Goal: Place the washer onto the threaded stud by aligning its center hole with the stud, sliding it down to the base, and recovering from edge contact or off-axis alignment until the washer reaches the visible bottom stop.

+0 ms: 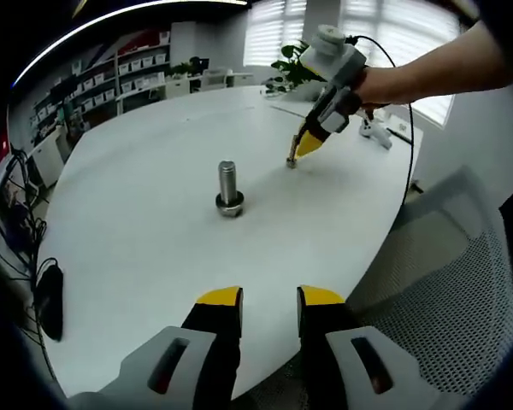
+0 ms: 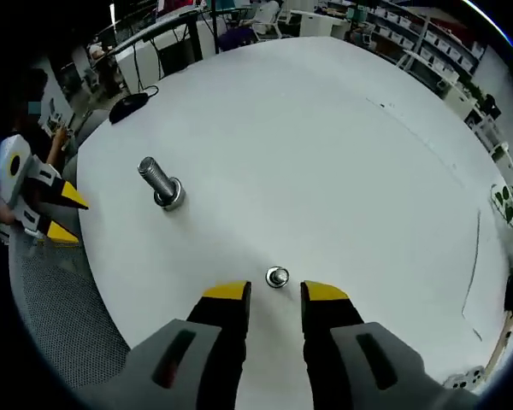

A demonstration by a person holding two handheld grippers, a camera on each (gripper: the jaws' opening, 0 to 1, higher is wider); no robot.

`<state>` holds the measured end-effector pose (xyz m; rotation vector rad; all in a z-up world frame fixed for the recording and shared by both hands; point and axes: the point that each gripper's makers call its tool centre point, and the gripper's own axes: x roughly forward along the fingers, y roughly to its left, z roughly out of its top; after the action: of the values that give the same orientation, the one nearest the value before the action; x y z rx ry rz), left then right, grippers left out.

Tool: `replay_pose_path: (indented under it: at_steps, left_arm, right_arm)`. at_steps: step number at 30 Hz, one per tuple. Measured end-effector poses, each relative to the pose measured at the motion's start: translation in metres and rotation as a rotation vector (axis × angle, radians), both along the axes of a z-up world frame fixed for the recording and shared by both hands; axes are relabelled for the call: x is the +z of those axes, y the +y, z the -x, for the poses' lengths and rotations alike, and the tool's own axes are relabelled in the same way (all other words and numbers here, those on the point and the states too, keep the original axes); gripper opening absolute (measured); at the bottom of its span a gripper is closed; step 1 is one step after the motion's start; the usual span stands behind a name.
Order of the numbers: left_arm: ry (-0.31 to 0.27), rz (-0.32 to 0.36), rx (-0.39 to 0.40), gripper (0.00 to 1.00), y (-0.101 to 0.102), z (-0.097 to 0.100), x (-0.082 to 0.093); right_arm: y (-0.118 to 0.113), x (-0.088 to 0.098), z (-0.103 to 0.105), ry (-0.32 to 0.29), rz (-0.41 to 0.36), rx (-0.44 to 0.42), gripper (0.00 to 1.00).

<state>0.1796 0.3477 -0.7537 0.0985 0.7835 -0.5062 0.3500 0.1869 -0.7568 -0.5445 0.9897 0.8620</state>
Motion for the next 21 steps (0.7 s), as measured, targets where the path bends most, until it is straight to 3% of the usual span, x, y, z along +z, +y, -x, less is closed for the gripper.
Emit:
replay_pose_path:
  at_steps: [12,15,21]
  left_arm:
    - [-0.002,0.000,0.010,0.23,0.002,0.000,0.000]
    - [0.003,0.004,0.002,0.23,0.000,0.001,-0.001]
    - [0.010,0.005,0.020,0.23,0.003,0.000,-0.002]
  right_arm:
    - [-0.023,0.021,0.019,-0.104,-0.092,-0.029,0.30]
    - [-0.023,0.035,0.019,-0.197,-0.151,-0.004,0.30]
    - [-0.033,0.042,0.030,-0.193,-0.191,-0.057,0.31]
